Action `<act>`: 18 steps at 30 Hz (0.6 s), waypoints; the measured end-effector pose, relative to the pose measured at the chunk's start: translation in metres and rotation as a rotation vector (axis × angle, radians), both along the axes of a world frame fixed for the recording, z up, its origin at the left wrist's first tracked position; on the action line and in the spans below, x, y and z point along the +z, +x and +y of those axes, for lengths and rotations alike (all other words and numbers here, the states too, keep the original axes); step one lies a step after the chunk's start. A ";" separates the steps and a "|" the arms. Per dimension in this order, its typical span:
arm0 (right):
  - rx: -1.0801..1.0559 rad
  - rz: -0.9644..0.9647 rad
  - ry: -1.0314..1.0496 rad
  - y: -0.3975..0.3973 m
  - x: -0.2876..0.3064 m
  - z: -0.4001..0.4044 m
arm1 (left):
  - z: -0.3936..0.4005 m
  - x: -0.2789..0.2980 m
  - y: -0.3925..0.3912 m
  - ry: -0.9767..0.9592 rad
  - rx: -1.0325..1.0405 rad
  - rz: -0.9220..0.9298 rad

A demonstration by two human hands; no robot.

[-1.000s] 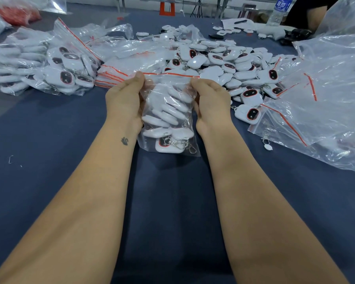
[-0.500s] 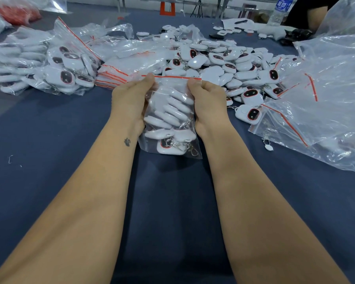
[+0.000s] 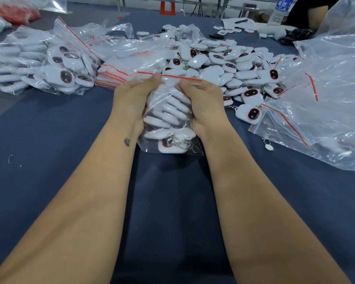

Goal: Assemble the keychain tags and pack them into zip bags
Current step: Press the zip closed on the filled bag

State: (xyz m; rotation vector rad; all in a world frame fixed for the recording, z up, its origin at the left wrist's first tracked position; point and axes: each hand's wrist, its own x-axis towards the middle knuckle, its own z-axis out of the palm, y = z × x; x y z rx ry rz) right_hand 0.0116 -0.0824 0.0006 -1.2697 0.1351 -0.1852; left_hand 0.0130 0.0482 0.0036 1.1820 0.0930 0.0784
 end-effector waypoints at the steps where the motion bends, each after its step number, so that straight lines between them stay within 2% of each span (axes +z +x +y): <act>1: -0.001 -0.003 -0.006 0.000 0.000 0.000 | 0.000 0.000 0.000 0.008 -0.005 -0.003; 9: 0.050 -0.015 0.130 -0.004 0.004 0.001 | -0.002 -0.001 -0.001 0.025 0.008 -0.020; 18: -0.045 -0.001 0.050 -0.004 0.003 0.000 | -0.004 0.001 -0.005 0.020 -0.108 -0.051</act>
